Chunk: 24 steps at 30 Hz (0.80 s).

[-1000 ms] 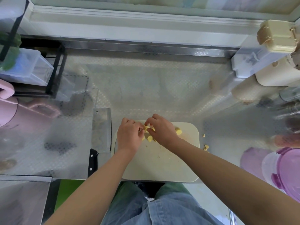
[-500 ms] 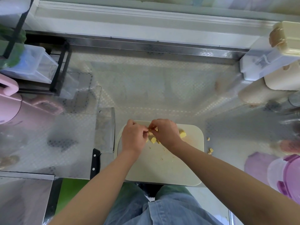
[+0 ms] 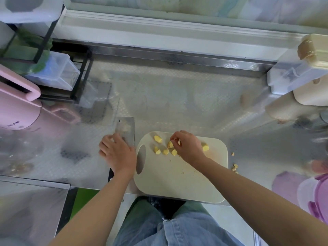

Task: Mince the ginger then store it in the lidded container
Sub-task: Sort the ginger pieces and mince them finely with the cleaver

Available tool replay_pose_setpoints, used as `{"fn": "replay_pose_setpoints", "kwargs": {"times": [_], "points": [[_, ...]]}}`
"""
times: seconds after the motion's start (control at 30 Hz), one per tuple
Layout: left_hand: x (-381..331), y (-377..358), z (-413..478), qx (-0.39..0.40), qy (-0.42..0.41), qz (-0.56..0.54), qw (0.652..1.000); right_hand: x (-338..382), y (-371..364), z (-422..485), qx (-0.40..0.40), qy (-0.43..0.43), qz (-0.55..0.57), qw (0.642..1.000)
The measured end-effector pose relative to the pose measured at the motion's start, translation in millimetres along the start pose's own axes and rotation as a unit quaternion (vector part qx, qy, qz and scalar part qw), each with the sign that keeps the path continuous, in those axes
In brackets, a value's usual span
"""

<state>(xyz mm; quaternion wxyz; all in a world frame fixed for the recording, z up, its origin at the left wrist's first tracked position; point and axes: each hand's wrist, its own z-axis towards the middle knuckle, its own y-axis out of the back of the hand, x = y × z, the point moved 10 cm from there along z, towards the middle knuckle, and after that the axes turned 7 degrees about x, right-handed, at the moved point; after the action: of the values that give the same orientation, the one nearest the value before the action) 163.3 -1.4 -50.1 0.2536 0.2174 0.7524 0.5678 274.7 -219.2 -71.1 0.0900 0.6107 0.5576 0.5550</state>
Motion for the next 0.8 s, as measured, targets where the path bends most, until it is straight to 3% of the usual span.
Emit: {"fn": "replay_pose_setpoints", "kwargs": {"times": [0.17, 0.37, 0.53, 0.6, 0.67, 0.8], "points": [[50.3, -19.4, -11.6, 0.108, 0.120, -0.035, 0.986, 14.0, -5.1, -7.4, -0.014, 0.019, 0.013, 1.000], [54.1, -24.6, -16.7, 0.117, 0.016, -0.092, 0.989, 17.8, -9.7, -23.0, -0.034, 0.008, 0.022, 0.999], [38.4, -5.5, -19.9, 0.072, -0.014, -0.256, 0.964, 15.3, -17.8, -35.5, -0.023, -0.010, 0.099, 0.995], [21.3, 0.6, -23.5, 0.083, -0.031, -0.335, 0.938, 10.2, -21.5, -40.4, -0.009, -0.043, 0.186, 0.982], [-5.5, 1.2, -32.2, 0.139, -0.058, -0.428, 0.891, 9.8, -26.2, -44.6, 0.017, -0.071, 0.308, 0.949], [-62.8, -7.3, -64.6, 0.286, -0.088, -0.556, 0.776, 27.1, -31.0, -52.6, 0.095, -0.096, 0.535, 0.834]]}}
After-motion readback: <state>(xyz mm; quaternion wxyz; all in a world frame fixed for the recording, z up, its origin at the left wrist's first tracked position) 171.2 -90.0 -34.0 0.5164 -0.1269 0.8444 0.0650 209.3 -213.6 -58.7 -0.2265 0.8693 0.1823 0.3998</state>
